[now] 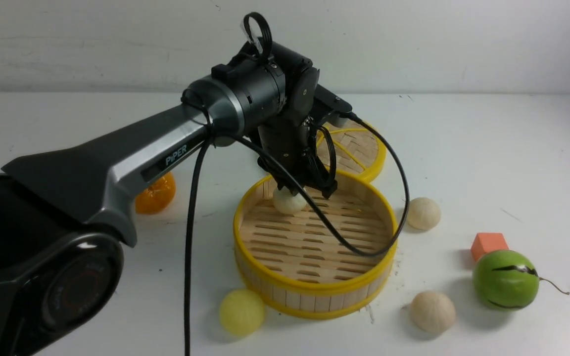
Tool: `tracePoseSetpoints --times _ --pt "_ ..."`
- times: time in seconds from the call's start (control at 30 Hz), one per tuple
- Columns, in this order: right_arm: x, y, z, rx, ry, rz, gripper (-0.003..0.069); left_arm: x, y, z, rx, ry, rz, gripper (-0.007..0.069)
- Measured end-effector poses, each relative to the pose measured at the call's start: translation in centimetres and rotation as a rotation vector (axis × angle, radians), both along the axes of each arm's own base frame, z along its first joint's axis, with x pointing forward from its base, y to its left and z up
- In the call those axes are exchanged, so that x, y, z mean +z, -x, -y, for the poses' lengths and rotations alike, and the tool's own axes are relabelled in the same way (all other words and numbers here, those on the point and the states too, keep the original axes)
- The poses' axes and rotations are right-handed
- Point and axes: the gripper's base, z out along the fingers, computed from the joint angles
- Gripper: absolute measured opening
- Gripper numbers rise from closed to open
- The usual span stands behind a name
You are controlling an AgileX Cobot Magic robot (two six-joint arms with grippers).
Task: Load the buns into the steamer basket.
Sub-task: Use the left arm to grab a steamed stuffed bun
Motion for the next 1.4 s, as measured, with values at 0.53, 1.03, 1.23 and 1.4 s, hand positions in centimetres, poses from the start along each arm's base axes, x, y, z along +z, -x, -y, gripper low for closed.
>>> tracePoseSetpoints --times 0.53,1.03,1.23,1.4 --pt "0.0 0.0 0.0 0.000 0.000 0.000 0.0240 6.3 3.2 -1.5 0.130 0.104 -0.085 0.0191" --pt "0.0 0.0 0.0 0.000 0.000 0.000 0.0240 7.9 15.9 -9.3 0.172 0.057 -0.274 -0.0013" --pt "0.0 0.0 0.0 0.000 0.000 0.000 0.0240 2.9 17.2 -9.9 0.178 0.074 -0.296 -0.0010" --pt "0.0 0.0 0.0 0.000 0.000 0.000 0.0240 0.7 16.3 -8.6 0.198 0.162 -0.314 0.0085"
